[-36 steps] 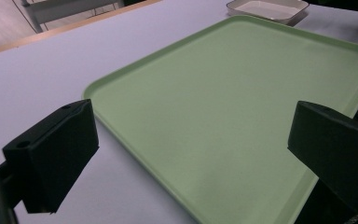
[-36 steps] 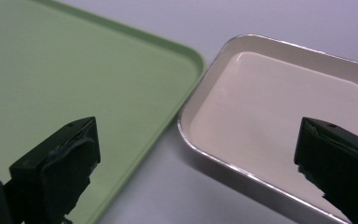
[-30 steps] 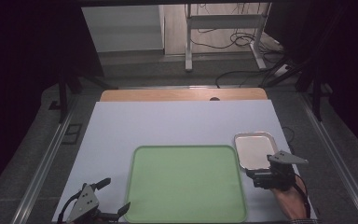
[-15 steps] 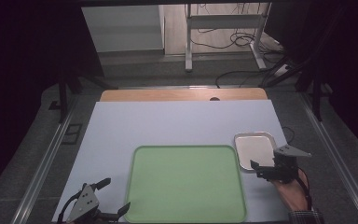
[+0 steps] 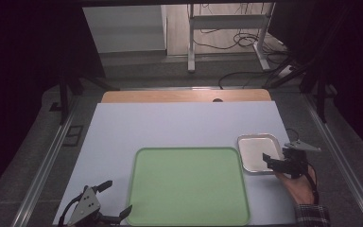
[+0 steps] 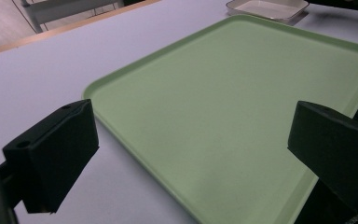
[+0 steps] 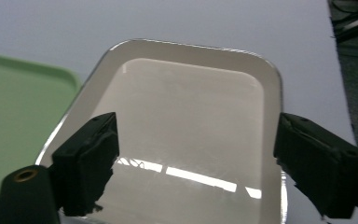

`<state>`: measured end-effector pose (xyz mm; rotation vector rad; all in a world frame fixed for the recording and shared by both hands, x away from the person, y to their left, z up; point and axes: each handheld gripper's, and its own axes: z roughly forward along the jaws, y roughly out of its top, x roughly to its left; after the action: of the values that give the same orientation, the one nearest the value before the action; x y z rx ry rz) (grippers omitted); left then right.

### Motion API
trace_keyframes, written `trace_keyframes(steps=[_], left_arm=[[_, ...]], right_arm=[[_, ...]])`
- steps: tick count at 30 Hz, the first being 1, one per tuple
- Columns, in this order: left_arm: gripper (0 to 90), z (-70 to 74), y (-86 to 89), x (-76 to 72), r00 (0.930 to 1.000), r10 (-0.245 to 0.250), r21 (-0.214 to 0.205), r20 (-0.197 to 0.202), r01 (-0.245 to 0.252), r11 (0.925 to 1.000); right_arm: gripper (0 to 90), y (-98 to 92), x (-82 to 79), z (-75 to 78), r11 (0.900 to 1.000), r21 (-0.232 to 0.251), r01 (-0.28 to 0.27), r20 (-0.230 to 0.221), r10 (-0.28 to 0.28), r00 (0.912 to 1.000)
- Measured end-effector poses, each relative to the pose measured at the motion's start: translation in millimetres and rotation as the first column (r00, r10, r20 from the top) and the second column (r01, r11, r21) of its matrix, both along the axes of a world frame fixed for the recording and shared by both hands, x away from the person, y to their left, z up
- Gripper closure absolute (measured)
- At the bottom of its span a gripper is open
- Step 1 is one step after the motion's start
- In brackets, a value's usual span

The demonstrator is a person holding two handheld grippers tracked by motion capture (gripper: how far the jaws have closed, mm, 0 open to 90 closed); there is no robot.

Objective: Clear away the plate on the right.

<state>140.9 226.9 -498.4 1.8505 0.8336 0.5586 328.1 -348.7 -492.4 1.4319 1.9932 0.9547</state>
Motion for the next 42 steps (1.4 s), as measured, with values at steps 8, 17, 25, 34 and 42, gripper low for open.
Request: trace_keyframes(steps=[8,17,25,34,42], left_arm=[[1.6,0.2,0.3,0.0,1.0,-0.001,0.005,0.0,0.001,1.0],[1.6,0.1,0.3,0.2,1.0,-0.001,0.005,0.0,0.001,1.0],[1.6,0.1,0.3,0.2,1.0,-0.001,0.005,0.0,0.001,1.0],[1.6,0.1,0.5,0.3,1.0,-0.001,0.005,-0.001,0.001,1.0],[1.6,0.1,0.6,0.3,1.0,-0.001,0.005,0.0,0.001,1.0]], right_arm=[[27.1,-9.6,16.6,1.3,0.9985,-0.031,0.046,-0.029,-0.047,0.9985],[40.9,-20.9,36.7,-1.7,0.9948,-0.014,0.101,-0.1,-0.102,0.9897],[52.4,-26.6,54.4,-6.4,0.9908,-0.024,0.133,-0.172,-0.135,0.9757],[72.6,-31.0,67.6,-10.4,0.9891,0.043,0.141,-0.258,-0.126,0.958],[87.7,-42.0,68.8,-8.9,0.9731,0.144,0.18,-0.311,-0.129,0.9417]])
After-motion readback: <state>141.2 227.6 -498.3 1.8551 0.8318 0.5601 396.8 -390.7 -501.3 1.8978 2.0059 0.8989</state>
